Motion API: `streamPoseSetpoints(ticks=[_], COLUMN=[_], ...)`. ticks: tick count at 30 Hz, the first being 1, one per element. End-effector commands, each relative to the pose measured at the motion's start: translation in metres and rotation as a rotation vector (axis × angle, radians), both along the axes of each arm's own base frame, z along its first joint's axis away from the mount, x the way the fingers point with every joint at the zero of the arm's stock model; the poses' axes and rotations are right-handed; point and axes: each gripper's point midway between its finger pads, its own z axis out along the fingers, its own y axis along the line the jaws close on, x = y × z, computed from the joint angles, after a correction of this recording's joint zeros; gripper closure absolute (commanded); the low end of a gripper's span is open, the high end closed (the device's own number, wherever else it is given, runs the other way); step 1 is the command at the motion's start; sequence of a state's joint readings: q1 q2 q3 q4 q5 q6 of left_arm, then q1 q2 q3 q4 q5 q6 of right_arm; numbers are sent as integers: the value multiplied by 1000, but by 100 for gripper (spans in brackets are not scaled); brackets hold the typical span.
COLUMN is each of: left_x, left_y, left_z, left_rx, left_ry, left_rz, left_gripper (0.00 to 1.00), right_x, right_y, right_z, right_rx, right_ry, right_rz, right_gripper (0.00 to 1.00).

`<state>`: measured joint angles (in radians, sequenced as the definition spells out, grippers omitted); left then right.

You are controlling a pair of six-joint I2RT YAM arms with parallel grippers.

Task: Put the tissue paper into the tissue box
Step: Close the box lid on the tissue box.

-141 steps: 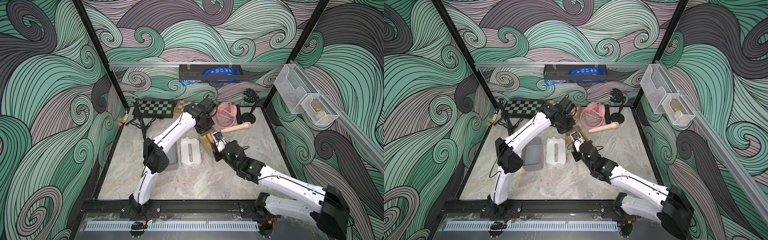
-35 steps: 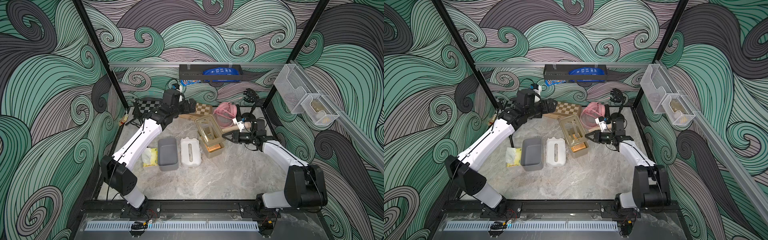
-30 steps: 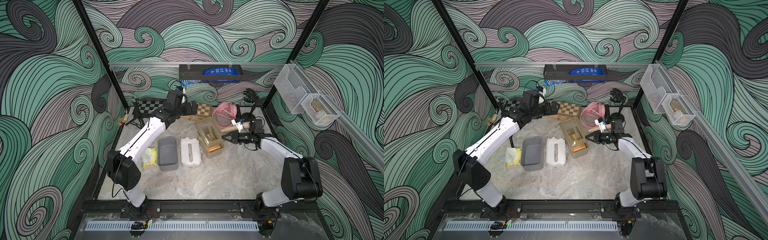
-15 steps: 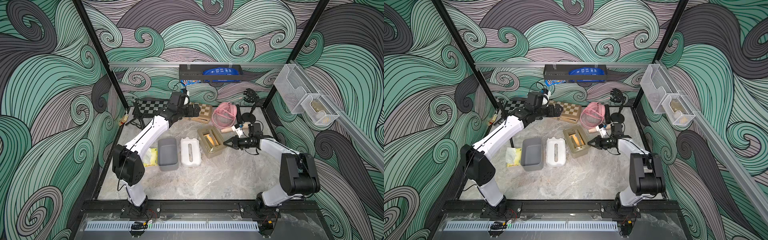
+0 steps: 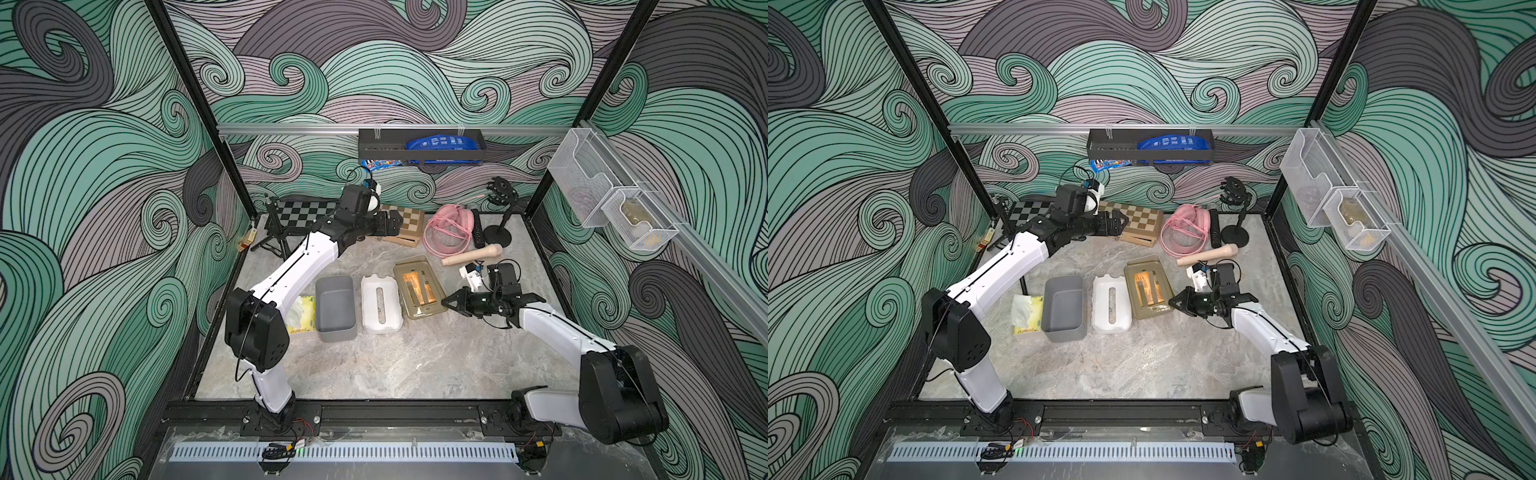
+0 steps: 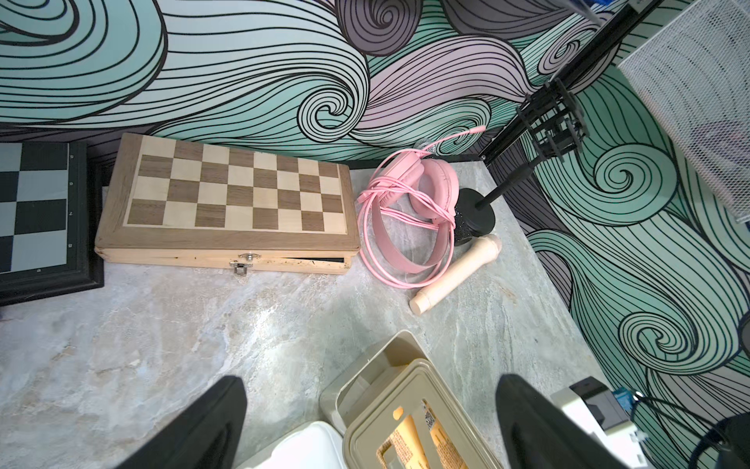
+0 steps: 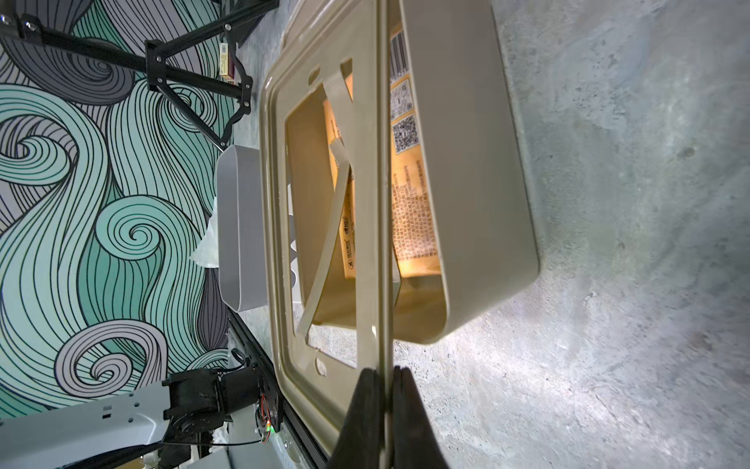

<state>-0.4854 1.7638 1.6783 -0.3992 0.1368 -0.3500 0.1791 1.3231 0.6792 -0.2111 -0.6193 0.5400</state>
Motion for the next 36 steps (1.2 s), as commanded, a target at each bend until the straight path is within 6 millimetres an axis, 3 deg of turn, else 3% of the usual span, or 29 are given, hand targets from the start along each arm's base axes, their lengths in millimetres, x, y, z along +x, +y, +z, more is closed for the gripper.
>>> streamPoseSetpoints(ticks=[1,6,15,20,31,36], left_x=[-10,-14,-17,-20,-23,-19], left_y=[-1,-1,-5,-17,-37,-37], left_z=[16,17,14,0,-35,-46], left_rx=[-12,-14,0,65,239,261], left_ry=[-36,-36,-30,-22,-19,1], left_rz=[-34,-45,-76,-123,-158,-152], left_gripper=[1,1,1,1,1,1], right_x=[2,18,35,36,42,39], right_y=[9,0,-10,-7,3,-2], right_z=[-3,16,13,7,22,6], right_rx=[-13,-38,-40,-46,-22,-32], right_ry=[37,-56,-65,-53,-89,-45], right_rz=[-51,-114,-42,21,134,143], right_gripper=[100,100,100,100,100,100])
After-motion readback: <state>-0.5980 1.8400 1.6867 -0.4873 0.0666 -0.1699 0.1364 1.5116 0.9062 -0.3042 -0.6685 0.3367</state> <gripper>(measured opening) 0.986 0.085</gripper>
